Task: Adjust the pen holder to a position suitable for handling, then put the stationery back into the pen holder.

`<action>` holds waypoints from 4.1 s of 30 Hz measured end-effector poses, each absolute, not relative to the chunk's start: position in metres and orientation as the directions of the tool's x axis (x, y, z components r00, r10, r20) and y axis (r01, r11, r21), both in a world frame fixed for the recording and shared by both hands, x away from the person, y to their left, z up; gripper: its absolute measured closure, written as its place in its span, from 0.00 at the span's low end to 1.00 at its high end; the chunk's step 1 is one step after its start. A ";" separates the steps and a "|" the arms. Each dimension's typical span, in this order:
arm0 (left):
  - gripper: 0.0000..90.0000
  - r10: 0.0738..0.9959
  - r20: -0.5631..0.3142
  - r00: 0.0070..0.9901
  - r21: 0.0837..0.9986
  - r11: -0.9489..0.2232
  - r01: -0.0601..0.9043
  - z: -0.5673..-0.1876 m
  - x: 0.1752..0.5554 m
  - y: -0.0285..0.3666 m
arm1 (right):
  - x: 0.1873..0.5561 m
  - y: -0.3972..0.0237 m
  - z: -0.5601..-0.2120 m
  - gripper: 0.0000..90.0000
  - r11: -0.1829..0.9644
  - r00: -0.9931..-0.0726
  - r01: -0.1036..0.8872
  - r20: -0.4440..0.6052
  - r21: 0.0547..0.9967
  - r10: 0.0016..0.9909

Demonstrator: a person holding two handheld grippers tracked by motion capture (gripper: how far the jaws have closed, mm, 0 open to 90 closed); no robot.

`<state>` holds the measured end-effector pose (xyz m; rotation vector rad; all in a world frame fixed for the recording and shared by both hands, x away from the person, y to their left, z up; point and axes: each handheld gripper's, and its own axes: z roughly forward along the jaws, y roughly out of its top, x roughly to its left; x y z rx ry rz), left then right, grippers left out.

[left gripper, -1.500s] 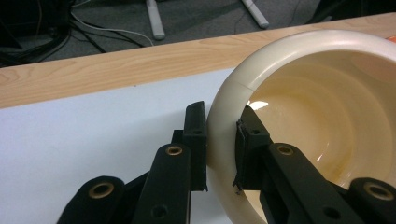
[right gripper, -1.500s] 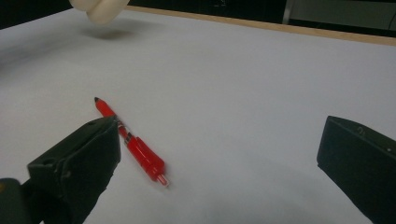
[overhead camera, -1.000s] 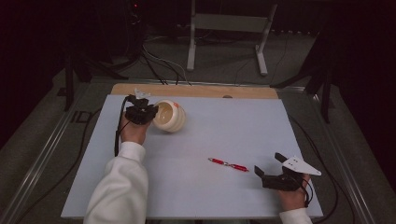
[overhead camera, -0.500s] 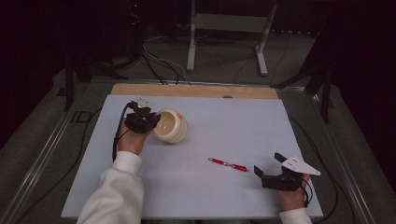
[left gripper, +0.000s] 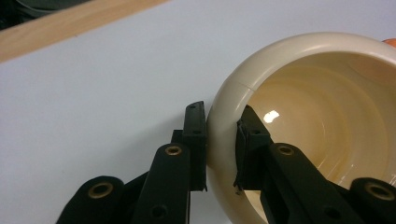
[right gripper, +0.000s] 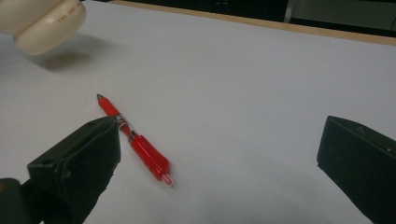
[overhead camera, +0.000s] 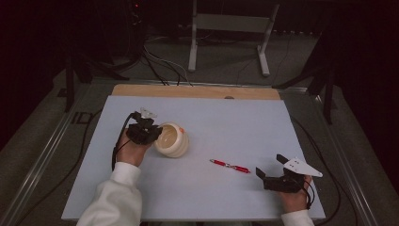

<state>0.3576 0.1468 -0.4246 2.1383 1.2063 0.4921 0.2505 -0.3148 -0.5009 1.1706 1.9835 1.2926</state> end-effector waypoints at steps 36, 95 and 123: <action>0.34 0.846 -0.096 0.524 0.794 -0.253 0.552 -0.440 0.352 0.143 | 0.251 -0.314 -0.501 0.00 0.187 -0.510 0.388 0.041 0.903 0.859; 0.00 0.923 0.002 0.385 0.946 -0.126 0.298 -0.486 0.251 0.236 | 0.251 -0.318 -0.495 0.00 0.155 -0.527 0.348 0.056 0.924 0.848; 0.01 0.934 0.003 0.356 0.936 -0.128 0.328 -0.490 0.253 0.240 | 0.305 -0.287 -0.439 0.00 0.298 -0.668 0.386 0.042 0.873 0.743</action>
